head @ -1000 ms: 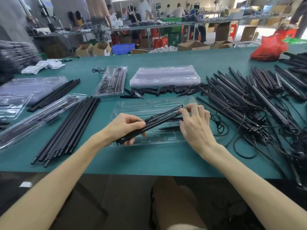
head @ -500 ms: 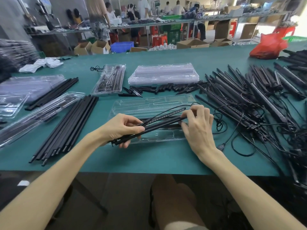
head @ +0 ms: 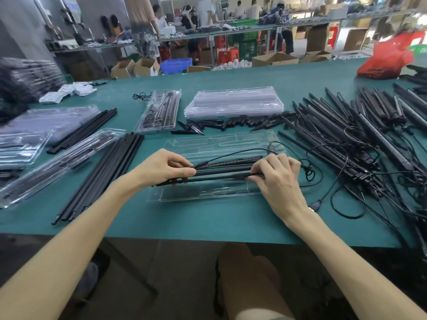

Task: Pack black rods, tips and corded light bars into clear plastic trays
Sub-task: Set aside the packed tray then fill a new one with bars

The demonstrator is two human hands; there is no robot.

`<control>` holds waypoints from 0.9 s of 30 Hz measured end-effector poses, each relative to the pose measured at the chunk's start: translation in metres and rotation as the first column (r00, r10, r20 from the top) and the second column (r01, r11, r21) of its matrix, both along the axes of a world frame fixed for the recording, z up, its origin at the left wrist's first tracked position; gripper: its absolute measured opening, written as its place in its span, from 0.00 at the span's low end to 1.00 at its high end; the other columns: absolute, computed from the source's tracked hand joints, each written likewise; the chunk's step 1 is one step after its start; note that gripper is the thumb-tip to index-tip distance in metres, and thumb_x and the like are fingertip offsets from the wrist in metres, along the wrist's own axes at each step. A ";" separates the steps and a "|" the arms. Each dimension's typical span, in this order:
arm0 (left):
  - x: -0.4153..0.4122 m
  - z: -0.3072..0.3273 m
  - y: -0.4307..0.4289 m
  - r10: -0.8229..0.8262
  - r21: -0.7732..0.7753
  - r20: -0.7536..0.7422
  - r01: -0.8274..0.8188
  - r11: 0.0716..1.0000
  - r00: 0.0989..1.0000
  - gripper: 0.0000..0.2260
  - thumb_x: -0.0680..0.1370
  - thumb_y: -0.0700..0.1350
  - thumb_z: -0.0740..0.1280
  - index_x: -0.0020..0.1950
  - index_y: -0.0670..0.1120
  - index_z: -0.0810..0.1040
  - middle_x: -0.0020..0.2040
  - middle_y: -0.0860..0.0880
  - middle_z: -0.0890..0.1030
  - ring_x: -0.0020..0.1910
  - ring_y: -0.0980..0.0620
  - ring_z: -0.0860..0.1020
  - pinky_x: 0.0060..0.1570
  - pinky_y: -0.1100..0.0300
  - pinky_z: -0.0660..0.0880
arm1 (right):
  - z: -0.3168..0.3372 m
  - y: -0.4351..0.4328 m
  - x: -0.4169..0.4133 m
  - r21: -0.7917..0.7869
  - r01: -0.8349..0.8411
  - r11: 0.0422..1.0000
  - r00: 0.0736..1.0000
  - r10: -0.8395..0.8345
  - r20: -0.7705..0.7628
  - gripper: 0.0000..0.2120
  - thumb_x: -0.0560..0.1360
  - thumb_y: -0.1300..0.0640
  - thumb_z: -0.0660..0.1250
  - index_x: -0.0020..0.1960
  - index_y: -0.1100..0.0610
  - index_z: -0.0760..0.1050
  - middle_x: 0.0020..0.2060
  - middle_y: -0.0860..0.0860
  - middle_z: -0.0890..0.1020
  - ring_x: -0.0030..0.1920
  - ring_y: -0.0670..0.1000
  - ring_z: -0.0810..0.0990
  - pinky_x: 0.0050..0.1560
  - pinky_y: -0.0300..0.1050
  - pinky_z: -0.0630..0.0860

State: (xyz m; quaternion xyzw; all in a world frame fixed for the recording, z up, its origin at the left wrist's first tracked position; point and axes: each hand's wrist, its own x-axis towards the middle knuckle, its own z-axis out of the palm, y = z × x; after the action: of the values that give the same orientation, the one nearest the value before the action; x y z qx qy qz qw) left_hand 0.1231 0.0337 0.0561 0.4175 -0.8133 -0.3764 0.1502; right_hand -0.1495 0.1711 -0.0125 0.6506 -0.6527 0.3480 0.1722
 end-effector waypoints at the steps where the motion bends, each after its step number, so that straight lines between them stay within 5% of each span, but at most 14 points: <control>1: 0.001 0.000 -0.002 0.010 -0.021 0.007 -0.010 1.000 1.000 0.04 0.73 0.55 0.76 0.46 0.58 0.87 0.42 0.53 0.87 0.41 0.56 0.85 0.46 0.62 0.78 | 0.000 0.000 0.001 -0.011 -0.010 1.000 1.000 0.010 0.000 0.08 0.73 0.53 0.76 0.47 0.55 0.80 0.43 0.48 0.79 0.49 0.54 0.74 0.57 0.49 0.60; 4: 0.002 0.001 -0.004 0.021 -0.063 0.017 -0.020 0.998 1.000 0.05 0.73 0.56 0.75 0.45 0.57 0.87 0.43 0.53 0.87 0.47 0.53 0.85 0.52 0.57 0.78 | 0.002 0.001 0.001 -0.030 -0.034 0.999 0.999 0.035 0.010 0.08 0.73 0.52 0.75 0.47 0.56 0.80 0.43 0.48 0.79 0.48 0.54 0.75 0.57 0.47 0.59; 9: 0.004 -0.001 -0.002 0.054 -0.022 -0.030 -0.054 0.998 0.998 0.18 0.72 0.66 0.68 0.49 0.56 0.87 0.48 0.46 0.86 0.42 0.53 0.76 0.47 0.56 0.71 | 0.002 0.002 0.001 -0.024 -0.053 0.998 0.999 0.053 0.012 0.09 0.74 0.51 0.73 0.47 0.56 0.80 0.43 0.48 0.78 0.48 0.54 0.74 0.57 0.49 0.61; 14: 0.004 0.000 0.002 0.045 0.023 -0.018 -0.045 0.999 0.999 0.24 0.70 0.72 0.67 0.50 0.55 0.87 0.46 0.55 0.86 0.45 0.54 0.78 0.51 0.60 0.72 | 0.003 0.002 0.000 -0.064 -0.014 0.998 0.999 0.017 0.042 0.09 0.75 0.53 0.73 0.49 0.57 0.80 0.46 0.51 0.78 0.50 0.56 0.75 0.56 0.49 0.62; 19: 0.003 0.004 0.007 -0.090 0.062 0.077 0.085 0.994 0.993 0.24 0.59 0.61 0.80 0.53 0.56 0.84 0.48 0.54 0.86 0.45 0.56 0.83 0.48 0.66 0.78 | 0.003 0.001 0.000 -0.073 0.048 0.996 0.997 -0.043 0.072 0.11 0.76 0.53 0.72 0.52 0.59 0.79 0.50 0.54 0.77 0.53 0.57 0.74 0.55 0.49 0.63; 24: -0.003 0.002 0.014 -0.095 -0.017 0.089 0.097 0.995 0.991 0.22 0.69 0.42 0.81 0.58 0.52 0.77 0.56 0.55 0.80 0.56 0.62 0.78 0.61 0.69 0.72 | 0.003 0.001 -0.001 -0.087 0.084 0.993 0.991 -0.074 0.109 0.10 0.78 0.55 0.70 0.54 0.61 0.77 0.51 0.55 0.78 0.54 0.58 0.74 0.55 0.50 0.64; 27: -0.005 0.004 0.020 -0.100 -0.099 0.025 0.102 0.990 0.995 0.19 0.70 0.36 0.78 0.57 0.48 0.77 0.53 0.49 0.82 0.53 0.51 0.81 0.60 0.59 0.76 | 0.002 0.001 -0.002 -0.085 0.079 0.993 0.990 -0.068 0.122 0.10 0.78 0.55 0.70 0.54 0.61 0.76 0.51 0.55 0.78 0.54 0.58 0.75 0.54 0.51 0.65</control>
State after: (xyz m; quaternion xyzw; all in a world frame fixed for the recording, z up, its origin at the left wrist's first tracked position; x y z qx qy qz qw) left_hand 0.1183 0.0537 0.0596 0.3714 -0.8526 -0.3383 0.1436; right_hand -0.1510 0.1717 -0.0103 0.5959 -0.6691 0.4082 0.1747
